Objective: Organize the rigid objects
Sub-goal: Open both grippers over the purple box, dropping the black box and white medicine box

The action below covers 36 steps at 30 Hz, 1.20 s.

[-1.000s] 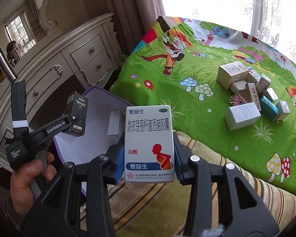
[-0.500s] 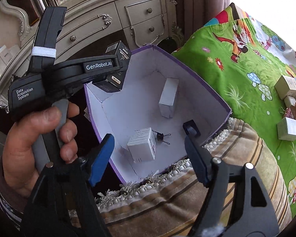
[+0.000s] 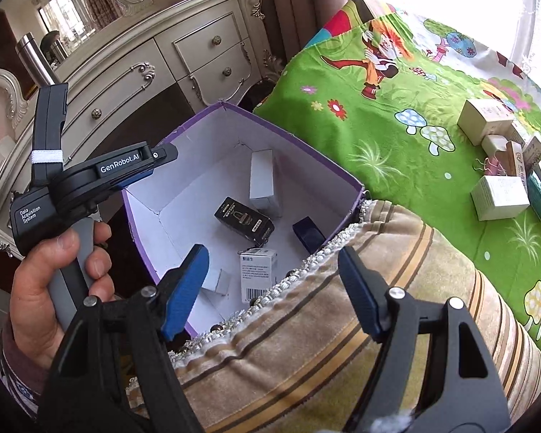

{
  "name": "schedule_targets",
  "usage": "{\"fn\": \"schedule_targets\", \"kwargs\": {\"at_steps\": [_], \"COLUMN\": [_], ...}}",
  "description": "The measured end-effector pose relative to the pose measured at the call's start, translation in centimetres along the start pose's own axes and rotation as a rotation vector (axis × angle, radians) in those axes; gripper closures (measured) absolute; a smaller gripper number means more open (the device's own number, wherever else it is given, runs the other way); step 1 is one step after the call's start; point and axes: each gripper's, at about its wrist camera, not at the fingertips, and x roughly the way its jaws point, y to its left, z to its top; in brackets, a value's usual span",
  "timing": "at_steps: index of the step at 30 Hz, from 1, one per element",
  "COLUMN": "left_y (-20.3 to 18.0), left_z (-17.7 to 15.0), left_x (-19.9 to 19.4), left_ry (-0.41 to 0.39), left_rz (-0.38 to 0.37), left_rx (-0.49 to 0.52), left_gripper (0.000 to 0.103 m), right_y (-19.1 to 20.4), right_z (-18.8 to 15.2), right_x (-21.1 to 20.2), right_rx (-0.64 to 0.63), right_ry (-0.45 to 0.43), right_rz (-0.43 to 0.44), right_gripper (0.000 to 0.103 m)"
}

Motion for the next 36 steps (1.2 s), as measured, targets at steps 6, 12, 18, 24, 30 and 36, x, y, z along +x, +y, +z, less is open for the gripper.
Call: {"fn": "schedule_targets", "kwargs": {"at_steps": [6,12,18,24,30,36], "left_y": [-1.7,-3.8,-6.8,-10.0,-12.9,-15.6], "left_z": [-0.3,-0.7,-1.3,-1.9,-2.1,-2.6], "left_x": [0.1,0.4,1.0,2.0,2.7,3.4], "left_ry": [0.012,0.026,0.050,0.085,0.107,0.133], "left_rz": [-0.018,-0.030,-0.056,-0.089,-0.121,-0.151], "left_rx": [0.039,0.077,0.133,0.186,0.229,0.272], "left_gripper": [0.056,0.055,0.055,0.055,0.055,0.054], "right_y": [-1.1,-2.9,-5.2,-8.2,-11.4,-15.4], "right_z": [-0.1,-0.1,0.0,-0.1,-0.1,-0.1], "right_x": [-0.5,-1.0,-1.4,-1.9,-2.2,-2.7], "right_rx": [0.028,0.064,0.120,0.180,0.238,0.276], "right_ry": [-0.006,-0.016,-0.024,-0.034,-0.033,-0.037], "right_rz": [-0.011,-0.025,-0.029,-0.053,-0.077,-0.139], "right_gripper": [0.026,0.026,0.026,0.026,0.026,0.023]}}
